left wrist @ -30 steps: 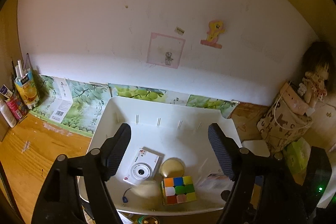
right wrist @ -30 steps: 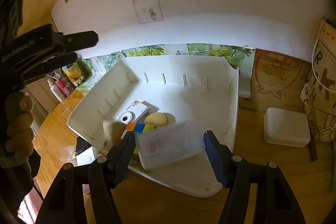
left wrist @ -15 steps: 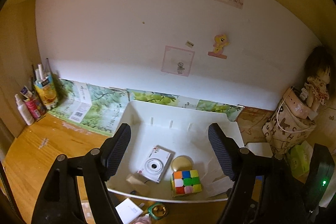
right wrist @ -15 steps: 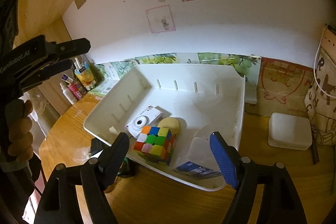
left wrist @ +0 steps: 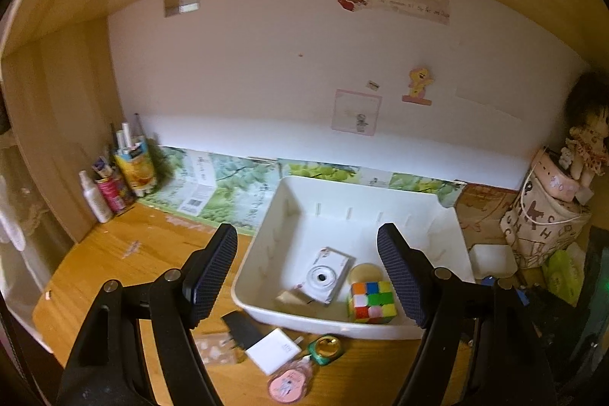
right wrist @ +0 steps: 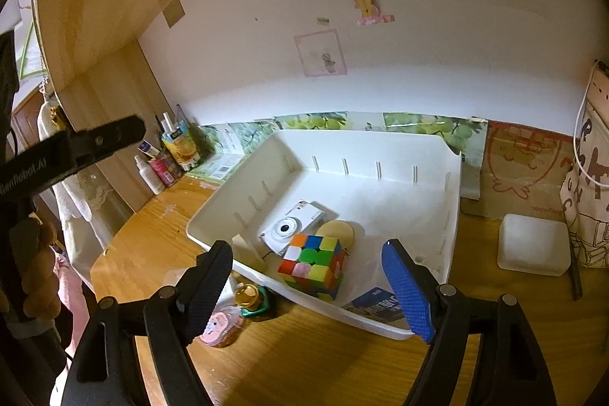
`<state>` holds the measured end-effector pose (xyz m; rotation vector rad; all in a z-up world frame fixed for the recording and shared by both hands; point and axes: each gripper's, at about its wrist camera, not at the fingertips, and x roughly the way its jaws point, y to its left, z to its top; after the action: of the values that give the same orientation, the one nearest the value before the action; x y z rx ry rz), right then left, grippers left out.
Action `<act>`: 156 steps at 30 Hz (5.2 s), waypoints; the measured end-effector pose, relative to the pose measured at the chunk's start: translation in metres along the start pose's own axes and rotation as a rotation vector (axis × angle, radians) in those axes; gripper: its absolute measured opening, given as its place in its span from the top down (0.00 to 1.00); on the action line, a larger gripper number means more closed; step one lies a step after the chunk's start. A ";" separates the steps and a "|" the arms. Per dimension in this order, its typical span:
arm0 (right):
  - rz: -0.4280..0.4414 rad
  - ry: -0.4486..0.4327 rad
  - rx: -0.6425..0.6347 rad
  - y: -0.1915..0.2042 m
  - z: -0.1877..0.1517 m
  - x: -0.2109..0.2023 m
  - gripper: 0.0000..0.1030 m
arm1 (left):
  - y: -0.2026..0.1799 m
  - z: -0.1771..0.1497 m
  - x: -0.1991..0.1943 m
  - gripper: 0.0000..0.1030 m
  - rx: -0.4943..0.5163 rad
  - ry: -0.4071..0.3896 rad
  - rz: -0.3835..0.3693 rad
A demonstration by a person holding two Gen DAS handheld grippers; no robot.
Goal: Organize rigid objects
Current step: 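Withdraw both grippers from the bin back over the desk, then move both grippers toward the pink correction tape and clear plastic case, then close the right gripper on the pink correction tape while the left closes on the clear case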
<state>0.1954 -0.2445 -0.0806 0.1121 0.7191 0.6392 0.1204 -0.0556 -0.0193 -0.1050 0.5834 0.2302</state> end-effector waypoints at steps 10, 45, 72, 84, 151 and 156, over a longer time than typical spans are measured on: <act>0.041 -0.012 0.073 0.001 -0.003 -0.014 0.19 | 0.019 -0.015 -0.023 0.16 -0.016 0.019 0.098; -0.055 0.055 0.300 0.030 -0.021 -0.006 0.01 | 0.072 -0.047 -0.005 0.16 0.128 0.238 -0.030; -0.179 0.096 0.466 0.067 -0.056 0.028 0.01 | 0.109 -0.044 0.050 0.16 0.296 0.420 -0.177; -0.263 0.059 0.433 0.098 -0.084 0.044 0.01 | 0.123 -0.052 0.082 0.16 0.348 0.540 -0.241; -0.383 0.331 0.078 0.139 -0.110 0.152 0.32 | 0.088 -0.131 0.194 0.33 0.565 0.955 -0.342; -0.386 0.327 0.078 0.139 -0.110 0.151 0.41 | 0.090 -0.128 0.199 0.36 0.566 0.958 -0.355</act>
<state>0.1406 -0.0573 -0.2080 -0.0621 1.0497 0.2600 0.1915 0.0472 -0.2391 0.2484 1.5409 -0.3674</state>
